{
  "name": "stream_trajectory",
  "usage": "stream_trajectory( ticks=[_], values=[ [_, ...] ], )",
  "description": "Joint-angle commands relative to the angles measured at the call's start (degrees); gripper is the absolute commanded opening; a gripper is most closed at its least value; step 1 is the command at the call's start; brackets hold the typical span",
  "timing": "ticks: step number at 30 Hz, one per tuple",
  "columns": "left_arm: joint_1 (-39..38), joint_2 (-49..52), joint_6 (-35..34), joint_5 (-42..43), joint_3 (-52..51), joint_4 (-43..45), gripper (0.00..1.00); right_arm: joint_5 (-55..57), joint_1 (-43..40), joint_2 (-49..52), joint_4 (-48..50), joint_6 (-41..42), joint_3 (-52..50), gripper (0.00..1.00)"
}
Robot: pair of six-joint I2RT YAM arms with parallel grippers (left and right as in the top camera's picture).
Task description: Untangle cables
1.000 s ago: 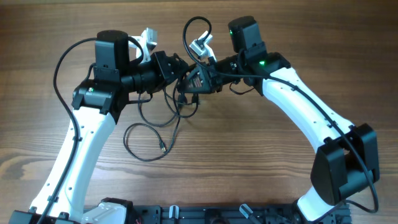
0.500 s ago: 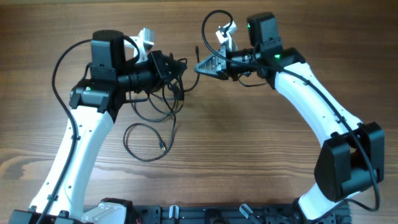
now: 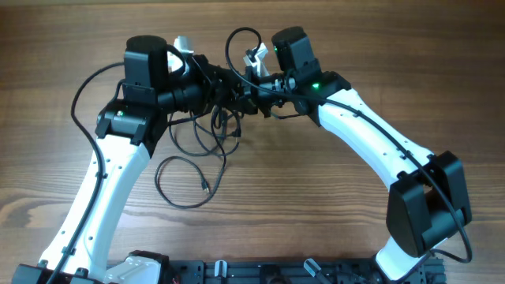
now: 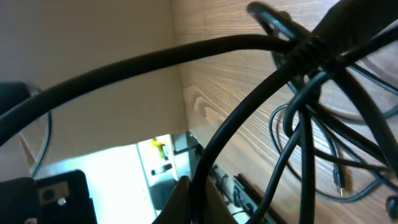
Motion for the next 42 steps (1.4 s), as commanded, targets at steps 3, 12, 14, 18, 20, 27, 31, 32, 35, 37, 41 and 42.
stream_trajectory(
  ticks=[3, 12, 14, 18, 20, 27, 31, 32, 35, 37, 41, 42],
  values=[
    [-0.3, -0.4, -23.4, -11.8, 0.5, -2.2, 0.04, -0.6, 0.3, 1.3, -2.5, 3.6, 0.0, 0.04],
    [-0.3, -0.4, -30.9, -31.6, 0.5, -11.3, 0.04, -15.0, 0.3, 1.3, -2.7, -8.4, 0.0, 0.04],
    [-0.3, -0.4, -30.9, -34.1, 0.5, -12.4, 0.04, -20.1, 0.3, 1.3, -1.6, -11.8, 0.0, 0.04],
    [-0.3, -0.4, -30.8, -35.5, 0.4, -12.7, 0.04, -31.1, 0.3, 1.3, 7.7, -13.4, 0.0, 0.04],
    [-0.5, -0.4, -30.4, -35.5, 0.4, -13.3, 0.04, -33.9, 0.5, 1.3, 12.0, -12.2, 0.0, 0.04],
    [-0.5, -0.1, -30.4, -38.8, 0.4, -19.6, 0.04, -40.3, 0.5, 1.3, 24.8, -2.6, 0.0, 0.04],
    [-0.5, 0.5, -30.4, -41.1, 0.4, -21.4, 0.04, -40.3, 0.4, 1.3, 29.7, 1.1, 0.0, 0.04],
    [-0.5, 0.5, -30.4, -41.5, 0.4, -21.6, 0.04, -40.3, 0.4, 1.3, 30.5, 1.9, 0.0, 0.04],
    [-0.3, 0.5, -30.4, -41.4, 0.4, -21.6, 0.04, -39.9, -0.7, 1.3, 32.5, 2.3, 0.0, 0.04],
    [-0.3, 0.5, -30.4, -41.0, 0.4, -21.5, 0.04, -39.1, -1.7, 1.3, 32.5, 1.9, 0.0, 0.08],
    [-0.3, 0.5, -30.2, -40.2, 0.4, -21.6, 0.04, -34.1, -5.7, 1.7, 31.8, -1.0, 0.0, 0.74],
    [-0.3, 0.5, -29.0, -40.2, 0.4, -21.8, 0.04, -32.7, -6.7, 1.8, 29.9, -3.0, 0.0, 0.84]
  ],
)
